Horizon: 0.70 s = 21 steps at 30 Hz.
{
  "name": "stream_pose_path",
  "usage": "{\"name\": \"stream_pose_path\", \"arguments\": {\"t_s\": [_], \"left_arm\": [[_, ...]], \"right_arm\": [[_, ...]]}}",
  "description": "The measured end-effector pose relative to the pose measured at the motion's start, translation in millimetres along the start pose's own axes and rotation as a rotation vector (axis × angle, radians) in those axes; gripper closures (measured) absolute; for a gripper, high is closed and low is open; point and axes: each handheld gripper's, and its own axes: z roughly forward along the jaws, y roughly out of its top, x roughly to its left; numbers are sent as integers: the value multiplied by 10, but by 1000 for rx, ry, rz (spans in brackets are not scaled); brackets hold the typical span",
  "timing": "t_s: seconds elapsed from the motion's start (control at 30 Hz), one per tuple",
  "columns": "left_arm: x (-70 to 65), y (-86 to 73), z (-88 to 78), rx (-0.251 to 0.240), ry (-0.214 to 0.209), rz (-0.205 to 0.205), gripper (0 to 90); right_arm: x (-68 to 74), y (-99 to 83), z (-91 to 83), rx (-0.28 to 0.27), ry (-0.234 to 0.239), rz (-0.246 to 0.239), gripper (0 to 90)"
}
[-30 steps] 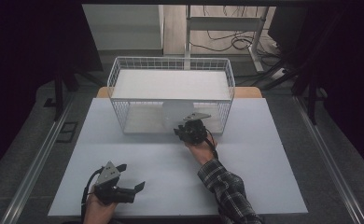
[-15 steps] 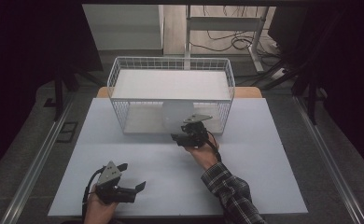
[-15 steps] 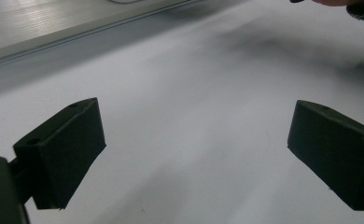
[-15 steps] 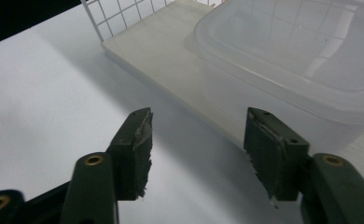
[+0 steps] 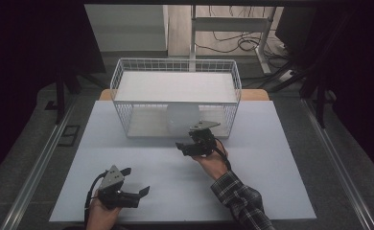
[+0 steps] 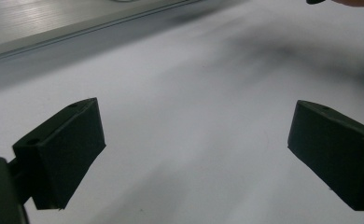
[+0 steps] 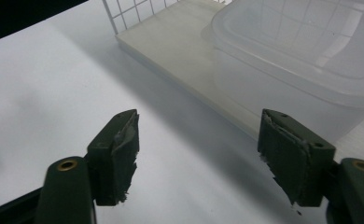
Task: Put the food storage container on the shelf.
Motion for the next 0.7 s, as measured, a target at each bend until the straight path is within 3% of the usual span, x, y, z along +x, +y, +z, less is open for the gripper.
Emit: {"name": "stream_pose_path", "arguments": {"t_s": [0.7], "left_arm": [[12,-5,15,16,-17,-20,34]], "right_arm": [[59,-294,-354,29,14,15,51]]}}
